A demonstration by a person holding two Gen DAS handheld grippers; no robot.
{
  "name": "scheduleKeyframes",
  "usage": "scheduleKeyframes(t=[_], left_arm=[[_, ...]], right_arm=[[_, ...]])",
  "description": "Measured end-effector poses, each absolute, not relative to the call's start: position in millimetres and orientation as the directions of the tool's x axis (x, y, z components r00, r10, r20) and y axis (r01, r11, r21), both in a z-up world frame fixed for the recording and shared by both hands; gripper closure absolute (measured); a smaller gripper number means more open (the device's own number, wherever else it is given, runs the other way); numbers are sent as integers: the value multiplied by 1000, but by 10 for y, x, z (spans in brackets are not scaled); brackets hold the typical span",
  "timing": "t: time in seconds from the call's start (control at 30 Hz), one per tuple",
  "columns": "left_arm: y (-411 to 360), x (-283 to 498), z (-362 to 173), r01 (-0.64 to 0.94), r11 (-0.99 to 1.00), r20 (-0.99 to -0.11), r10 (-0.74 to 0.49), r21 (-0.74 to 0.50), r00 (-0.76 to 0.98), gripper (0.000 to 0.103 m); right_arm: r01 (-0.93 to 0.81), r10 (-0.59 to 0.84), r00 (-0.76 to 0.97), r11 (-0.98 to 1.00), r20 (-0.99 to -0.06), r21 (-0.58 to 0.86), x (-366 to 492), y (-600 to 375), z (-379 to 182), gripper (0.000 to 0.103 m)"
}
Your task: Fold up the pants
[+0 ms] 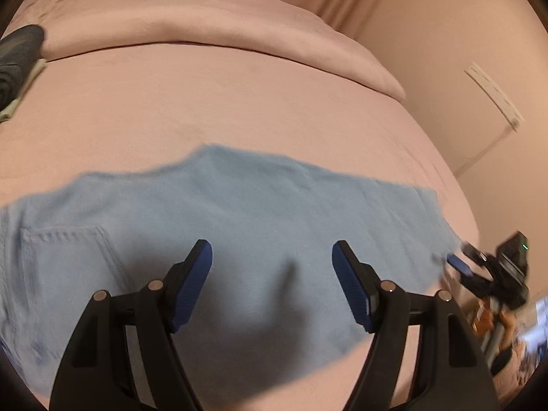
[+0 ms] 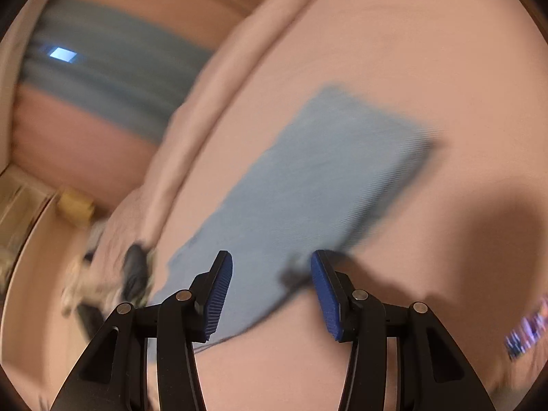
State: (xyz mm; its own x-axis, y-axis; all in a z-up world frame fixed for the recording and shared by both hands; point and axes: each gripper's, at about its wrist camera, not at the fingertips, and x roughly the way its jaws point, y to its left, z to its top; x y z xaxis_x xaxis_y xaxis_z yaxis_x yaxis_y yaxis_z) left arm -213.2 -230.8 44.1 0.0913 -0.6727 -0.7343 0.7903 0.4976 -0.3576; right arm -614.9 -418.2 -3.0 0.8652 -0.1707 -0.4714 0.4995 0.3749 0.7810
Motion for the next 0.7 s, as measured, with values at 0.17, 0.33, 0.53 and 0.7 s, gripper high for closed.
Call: scheduleKeyframes(t=[0.17, 0.33, 0.53, 0.7], left_arm=[[-2184, -1487, 273, 690, 665, -781, -579, -287, 233, 30], [-2081, -1129, 67, 634, 705, -814, -546, -317, 200, 31], [-1992, -1181, 18, 688, 660, -787, -580, -301, 212, 31], [-1895, -1257, -35, 731, 615, -750, -623, -296, 220, 31]], right_arm=[[333, 96, 889, 535, -448, 777, -5066, -4085, 76, 54], [257, 230, 809, 690, -542, 676, -3790, -3979, 202, 54], [202, 256, 694, 828, -673, 523, -2629, -3844, 382, 54], [156, 424, 508, 811, -750, 564, -2210, -3753, 171, 54]])
